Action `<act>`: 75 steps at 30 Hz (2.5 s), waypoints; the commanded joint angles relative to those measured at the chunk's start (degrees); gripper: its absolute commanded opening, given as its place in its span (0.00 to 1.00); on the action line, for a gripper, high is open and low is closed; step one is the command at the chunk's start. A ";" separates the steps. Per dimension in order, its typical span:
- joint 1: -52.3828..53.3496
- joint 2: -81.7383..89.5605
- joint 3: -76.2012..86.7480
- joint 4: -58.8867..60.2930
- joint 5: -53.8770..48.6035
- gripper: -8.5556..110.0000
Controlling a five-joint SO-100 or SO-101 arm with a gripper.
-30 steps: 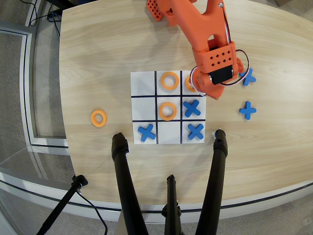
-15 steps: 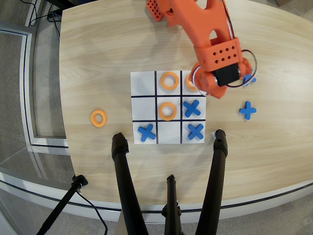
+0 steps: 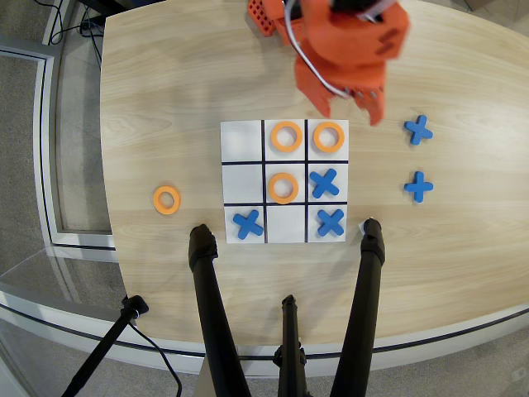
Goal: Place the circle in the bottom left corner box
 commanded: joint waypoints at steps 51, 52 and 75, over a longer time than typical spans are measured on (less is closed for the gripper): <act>112.76 50.80 58.45 -4.04 -32.08 0.07; 112.41 50.80 58.45 -4.04 -32.08 0.07; 111.97 50.71 58.45 -4.04 -31.99 0.07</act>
